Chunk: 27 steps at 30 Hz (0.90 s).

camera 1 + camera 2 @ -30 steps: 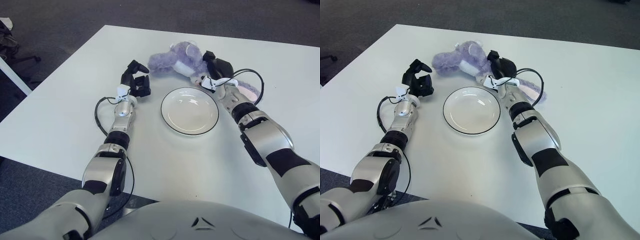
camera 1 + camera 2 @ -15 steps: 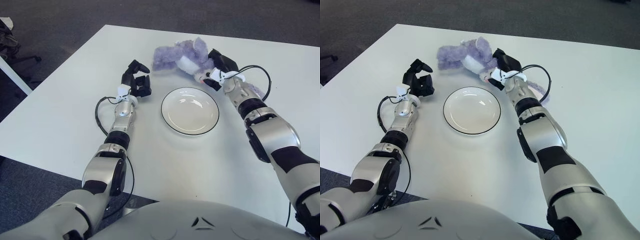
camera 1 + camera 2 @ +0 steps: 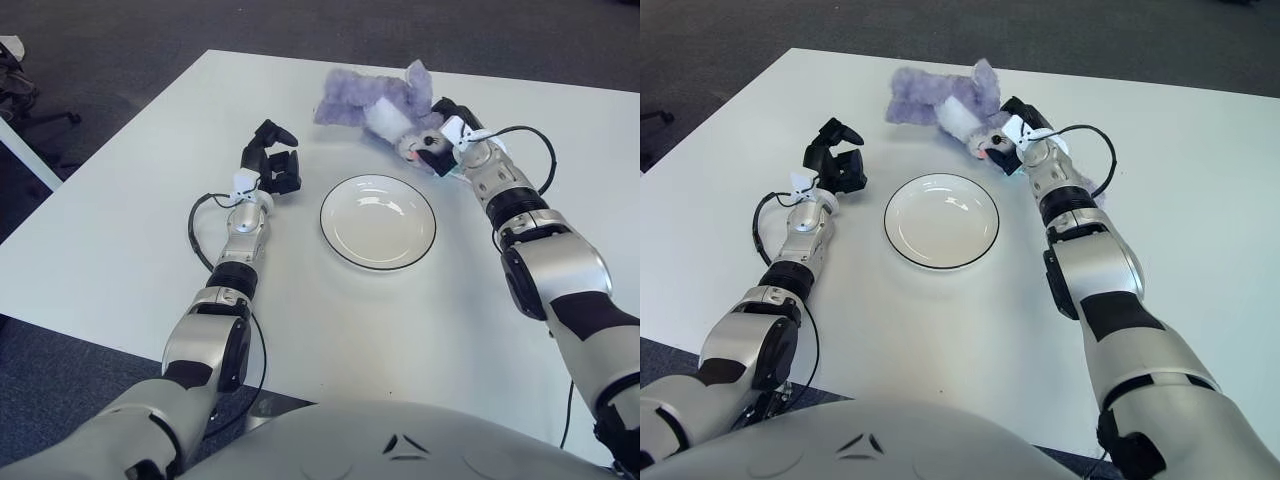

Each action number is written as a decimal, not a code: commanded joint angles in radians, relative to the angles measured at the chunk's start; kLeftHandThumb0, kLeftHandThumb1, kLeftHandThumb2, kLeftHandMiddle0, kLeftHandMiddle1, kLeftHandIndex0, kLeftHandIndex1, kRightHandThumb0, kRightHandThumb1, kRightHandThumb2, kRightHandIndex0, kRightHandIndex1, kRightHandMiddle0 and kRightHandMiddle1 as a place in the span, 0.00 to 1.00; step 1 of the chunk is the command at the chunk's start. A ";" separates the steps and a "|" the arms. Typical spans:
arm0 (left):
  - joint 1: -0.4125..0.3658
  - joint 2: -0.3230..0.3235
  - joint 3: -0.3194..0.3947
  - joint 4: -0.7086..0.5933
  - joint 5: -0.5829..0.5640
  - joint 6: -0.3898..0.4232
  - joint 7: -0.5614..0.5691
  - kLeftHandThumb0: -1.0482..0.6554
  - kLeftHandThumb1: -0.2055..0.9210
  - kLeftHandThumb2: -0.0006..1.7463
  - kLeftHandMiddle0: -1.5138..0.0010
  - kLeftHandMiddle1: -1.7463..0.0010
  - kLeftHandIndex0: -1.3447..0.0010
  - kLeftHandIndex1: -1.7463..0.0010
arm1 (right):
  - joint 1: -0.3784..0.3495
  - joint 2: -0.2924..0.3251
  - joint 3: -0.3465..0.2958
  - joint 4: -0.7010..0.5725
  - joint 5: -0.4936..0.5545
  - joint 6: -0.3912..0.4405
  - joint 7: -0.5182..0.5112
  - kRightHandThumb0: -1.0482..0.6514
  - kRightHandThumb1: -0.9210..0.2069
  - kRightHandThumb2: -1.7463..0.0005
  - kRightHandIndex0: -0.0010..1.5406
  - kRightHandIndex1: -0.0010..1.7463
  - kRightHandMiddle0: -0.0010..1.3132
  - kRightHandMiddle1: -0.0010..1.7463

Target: Put the doll into the plate.

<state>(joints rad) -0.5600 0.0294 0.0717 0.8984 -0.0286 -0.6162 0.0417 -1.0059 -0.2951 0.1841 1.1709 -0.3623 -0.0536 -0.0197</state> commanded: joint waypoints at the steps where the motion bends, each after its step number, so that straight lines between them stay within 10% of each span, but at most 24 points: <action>1: 0.144 -0.014 -0.012 0.079 0.026 -0.004 -0.005 0.36 0.57 0.67 0.19 0.00 0.62 0.00 | 0.013 -0.018 -0.026 0.019 0.041 0.021 0.078 0.62 0.85 0.04 0.59 0.93 0.49 1.00; 8: 0.144 -0.010 -0.012 0.078 0.025 -0.003 -0.007 0.36 0.57 0.67 0.19 0.00 0.62 0.00 | 0.031 -0.049 -0.094 -0.053 0.135 0.026 0.221 0.62 0.84 0.04 0.59 0.92 0.49 1.00; 27: 0.139 0.000 -0.018 0.082 0.029 0.008 -0.009 0.35 0.56 0.68 0.19 0.00 0.61 0.00 | 0.040 -0.080 -0.225 -0.344 0.366 0.396 0.576 0.62 0.82 0.06 0.59 0.91 0.48 1.00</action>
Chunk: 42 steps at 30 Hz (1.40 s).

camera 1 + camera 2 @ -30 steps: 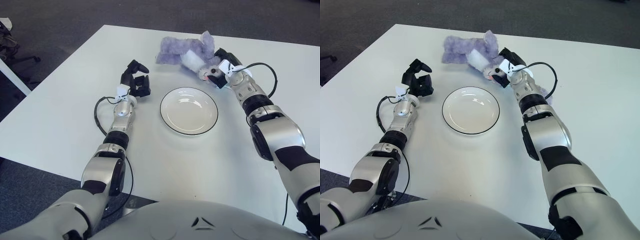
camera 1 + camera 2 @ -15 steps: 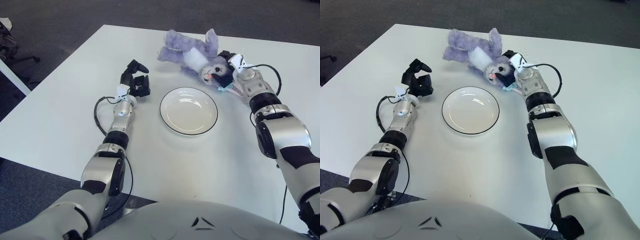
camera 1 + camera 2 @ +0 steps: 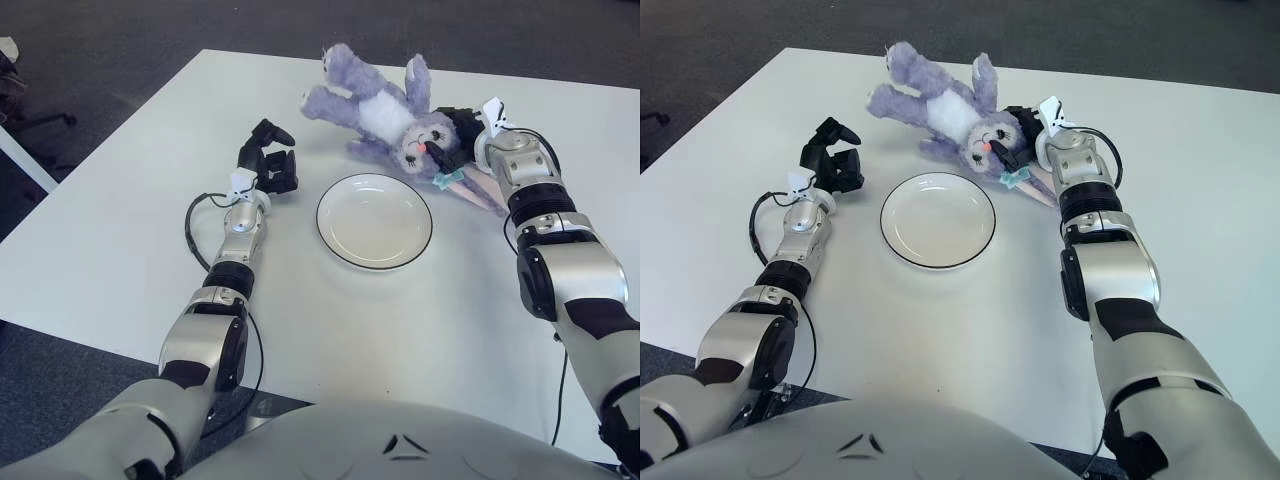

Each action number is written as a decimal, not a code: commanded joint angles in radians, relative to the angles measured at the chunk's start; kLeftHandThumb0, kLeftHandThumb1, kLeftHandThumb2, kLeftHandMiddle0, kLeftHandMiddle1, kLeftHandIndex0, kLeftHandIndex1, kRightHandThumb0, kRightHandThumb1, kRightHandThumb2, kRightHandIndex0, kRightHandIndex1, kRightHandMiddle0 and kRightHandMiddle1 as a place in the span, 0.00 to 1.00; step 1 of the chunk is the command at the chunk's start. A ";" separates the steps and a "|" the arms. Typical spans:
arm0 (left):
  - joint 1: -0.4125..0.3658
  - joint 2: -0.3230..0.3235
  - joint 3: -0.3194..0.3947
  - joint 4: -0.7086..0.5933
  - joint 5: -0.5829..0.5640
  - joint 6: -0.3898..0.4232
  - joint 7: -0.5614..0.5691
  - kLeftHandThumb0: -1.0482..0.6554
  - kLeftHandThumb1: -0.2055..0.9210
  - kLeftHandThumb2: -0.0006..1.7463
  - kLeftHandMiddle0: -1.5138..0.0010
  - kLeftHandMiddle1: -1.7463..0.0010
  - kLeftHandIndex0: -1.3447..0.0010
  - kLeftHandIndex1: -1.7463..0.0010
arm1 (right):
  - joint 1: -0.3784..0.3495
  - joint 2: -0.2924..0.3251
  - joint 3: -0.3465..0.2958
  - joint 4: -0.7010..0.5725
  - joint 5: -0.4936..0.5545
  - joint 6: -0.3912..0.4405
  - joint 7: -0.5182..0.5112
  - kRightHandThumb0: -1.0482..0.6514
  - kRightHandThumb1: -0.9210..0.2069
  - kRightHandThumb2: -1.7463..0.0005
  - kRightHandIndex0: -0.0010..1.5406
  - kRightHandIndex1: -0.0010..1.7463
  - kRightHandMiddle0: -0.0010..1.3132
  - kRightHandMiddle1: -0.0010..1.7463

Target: Put the doll into the plate.

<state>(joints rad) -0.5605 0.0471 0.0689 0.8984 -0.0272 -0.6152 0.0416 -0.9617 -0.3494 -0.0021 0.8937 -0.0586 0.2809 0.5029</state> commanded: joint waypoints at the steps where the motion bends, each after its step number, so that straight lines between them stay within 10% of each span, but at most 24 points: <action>1: 0.139 -0.017 -0.015 0.083 0.027 0.008 -0.009 0.35 0.56 0.68 0.19 0.00 0.61 0.00 | -0.004 -0.029 -0.046 -0.082 0.075 0.088 0.066 0.62 0.82 0.07 0.59 0.90 0.48 1.00; 11: 0.131 -0.017 -0.010 0.095 0.018 0.010 -0.015 0.35 0.56 0.68 0.18 0.00 0.61 0.00 | 0.013 -0.069 -0.092 -0.353 0.186 0.463 0.128 0.62 0.82 0.09 0.63 0.83 0.48 1.00; 42: 0.114 -0.010 -0.008 0.126 0.027 0.002 -0.008 0.35 0.55 0.69 0.17 0.00 0.60 0.00 | 0.083 -0.108 -0.117 -0.681 0.307 0.732 0.119 0.62 0.76 0.15 0.61 0.78 0.47 1.00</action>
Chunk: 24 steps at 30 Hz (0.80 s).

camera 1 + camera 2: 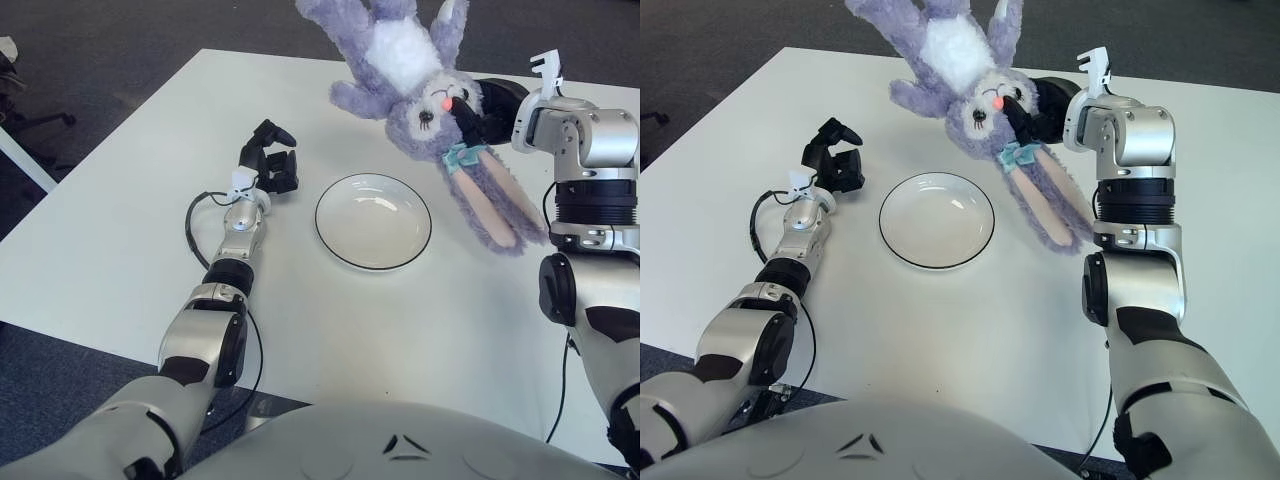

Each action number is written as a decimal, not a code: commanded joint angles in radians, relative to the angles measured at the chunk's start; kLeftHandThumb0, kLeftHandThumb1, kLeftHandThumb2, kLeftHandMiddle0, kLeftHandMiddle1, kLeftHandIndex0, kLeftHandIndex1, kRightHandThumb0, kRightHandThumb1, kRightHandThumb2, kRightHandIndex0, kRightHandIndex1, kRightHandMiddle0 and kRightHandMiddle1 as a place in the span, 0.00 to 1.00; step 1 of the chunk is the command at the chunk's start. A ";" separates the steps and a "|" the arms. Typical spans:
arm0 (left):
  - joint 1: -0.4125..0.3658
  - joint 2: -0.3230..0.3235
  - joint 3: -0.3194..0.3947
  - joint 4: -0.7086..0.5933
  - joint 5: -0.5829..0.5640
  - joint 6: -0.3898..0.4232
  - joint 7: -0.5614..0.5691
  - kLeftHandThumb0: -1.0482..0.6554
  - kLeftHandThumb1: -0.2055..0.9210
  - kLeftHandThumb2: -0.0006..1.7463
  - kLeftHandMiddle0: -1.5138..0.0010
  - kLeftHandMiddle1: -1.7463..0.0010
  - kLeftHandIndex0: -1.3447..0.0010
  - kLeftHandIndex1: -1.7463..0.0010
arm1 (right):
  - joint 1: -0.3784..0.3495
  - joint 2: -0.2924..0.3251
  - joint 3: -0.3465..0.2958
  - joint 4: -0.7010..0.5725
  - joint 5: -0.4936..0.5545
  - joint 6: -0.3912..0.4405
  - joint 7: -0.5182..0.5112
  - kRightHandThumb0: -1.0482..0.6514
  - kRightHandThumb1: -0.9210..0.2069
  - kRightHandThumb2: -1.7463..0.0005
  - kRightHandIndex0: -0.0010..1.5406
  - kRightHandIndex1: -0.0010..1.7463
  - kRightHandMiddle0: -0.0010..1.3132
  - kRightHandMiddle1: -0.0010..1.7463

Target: Put the doll into the plate.

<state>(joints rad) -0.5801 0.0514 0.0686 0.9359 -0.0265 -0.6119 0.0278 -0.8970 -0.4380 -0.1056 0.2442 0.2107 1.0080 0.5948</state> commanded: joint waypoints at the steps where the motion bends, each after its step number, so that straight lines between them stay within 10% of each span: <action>1: 0.133 -0.014 -0.008 0.089 0.026 -0.001 0.005 0.35 0.55 0.69 0.17 0.00 0.60 0.00 | 0.023 -0.024 -0.011 -0.035 0.046 -0.002 0.038 0.62 0.76 0.15 0.61 0.78 0.47 1.00; 24: 0.128 -0.015 -0.008 0.094 0.023 0.001 0.000 0.35 0.55 0.68 0.17 0.00 0.60 0.00 | 0.122 -0.151 0.090 -0.161 0.072 -0.040 0.176 0.62 0.81 0.10 0.62 0.83 0.47 1.00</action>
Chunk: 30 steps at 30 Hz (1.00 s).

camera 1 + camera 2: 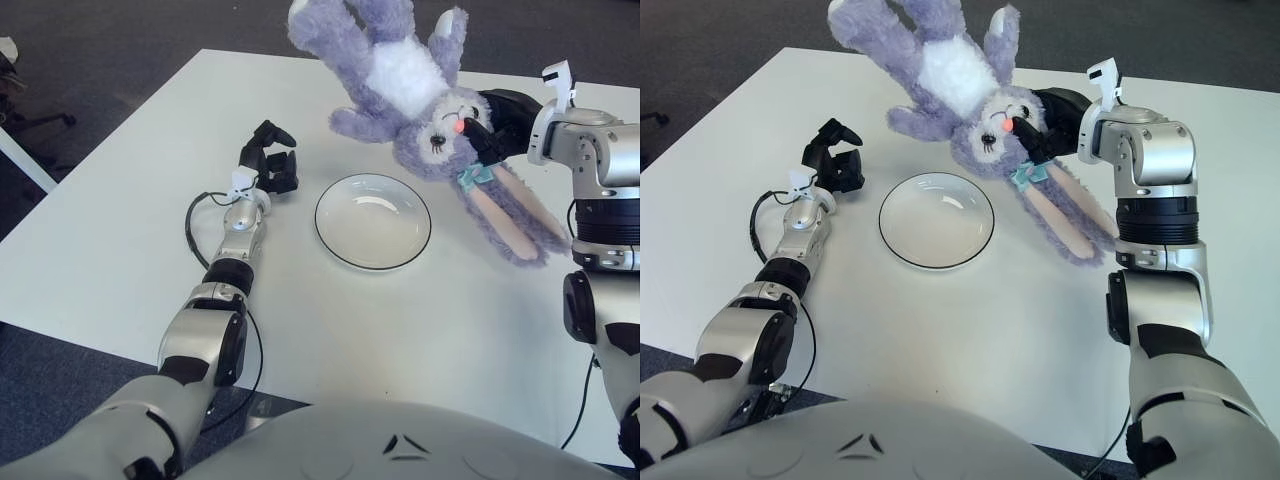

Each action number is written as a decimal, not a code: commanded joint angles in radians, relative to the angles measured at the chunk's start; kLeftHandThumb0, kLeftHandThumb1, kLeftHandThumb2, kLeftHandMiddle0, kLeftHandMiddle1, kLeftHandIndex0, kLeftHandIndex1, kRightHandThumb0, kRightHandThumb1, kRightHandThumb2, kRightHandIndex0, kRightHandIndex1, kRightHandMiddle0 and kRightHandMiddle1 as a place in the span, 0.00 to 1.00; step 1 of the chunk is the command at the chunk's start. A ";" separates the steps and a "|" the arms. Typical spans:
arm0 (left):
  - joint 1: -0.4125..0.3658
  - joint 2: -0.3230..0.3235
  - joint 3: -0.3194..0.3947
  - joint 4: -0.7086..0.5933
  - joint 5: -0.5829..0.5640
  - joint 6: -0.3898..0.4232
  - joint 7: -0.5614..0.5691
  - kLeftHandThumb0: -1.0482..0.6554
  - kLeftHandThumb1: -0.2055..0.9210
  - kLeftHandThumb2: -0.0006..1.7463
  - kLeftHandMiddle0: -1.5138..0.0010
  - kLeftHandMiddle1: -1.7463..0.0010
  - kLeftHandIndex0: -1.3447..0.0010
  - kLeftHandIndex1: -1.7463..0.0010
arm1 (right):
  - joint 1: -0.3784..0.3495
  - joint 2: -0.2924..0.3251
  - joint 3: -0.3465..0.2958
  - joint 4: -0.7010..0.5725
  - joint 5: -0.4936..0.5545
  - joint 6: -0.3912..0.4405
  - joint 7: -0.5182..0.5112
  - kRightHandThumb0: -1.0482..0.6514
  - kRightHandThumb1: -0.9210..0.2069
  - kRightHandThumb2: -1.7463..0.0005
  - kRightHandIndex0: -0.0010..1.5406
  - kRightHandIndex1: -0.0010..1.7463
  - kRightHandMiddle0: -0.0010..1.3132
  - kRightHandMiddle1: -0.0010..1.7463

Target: Put the doll into the plate.

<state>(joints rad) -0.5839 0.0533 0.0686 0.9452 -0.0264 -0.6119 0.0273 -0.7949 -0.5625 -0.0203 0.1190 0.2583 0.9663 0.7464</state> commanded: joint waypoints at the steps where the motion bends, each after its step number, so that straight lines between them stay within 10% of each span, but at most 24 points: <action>1: 0.132 -0.017 -0.008 0.085 0.023 0.001 0.000 0.35 0.55 0.68 0.17 0.00 0.60 0.00 | 0.026 -0.031 0.002 -0.040 0.032 0.008 0.031 0.62 0.81 0.10 0.62 0.84 0.47 1.00; 14: 0.130 -0.017 -0.006 0.084 0.017 0.003 -0.014 0.36 0.56 0.67 0.18 0.00 0.61 0.00 | 0.091 -0.127 0.061 -0.114 0.043 -0.004 0.118 0.62 0.77 0.12 0.60 0.84 0.45 1.00; 30: 0.124 -0.013 -0.011 0.084 0.027 0.013 -0.008 0.35 0.56 0.68 0.18 0.00 0.61 0.00 | 0.206 -0.170 0.116 -0.157 -0.044 -0.259 0.124 0.62 0.80 0.07 0.57 0.93 0.45 1.00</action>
<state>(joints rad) -0.5843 0.0578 0.0687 0.9506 -0.0255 -0.6104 0.0174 -0.5990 -0.7162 0.0895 -0.0278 0.2338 0.7502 0.8715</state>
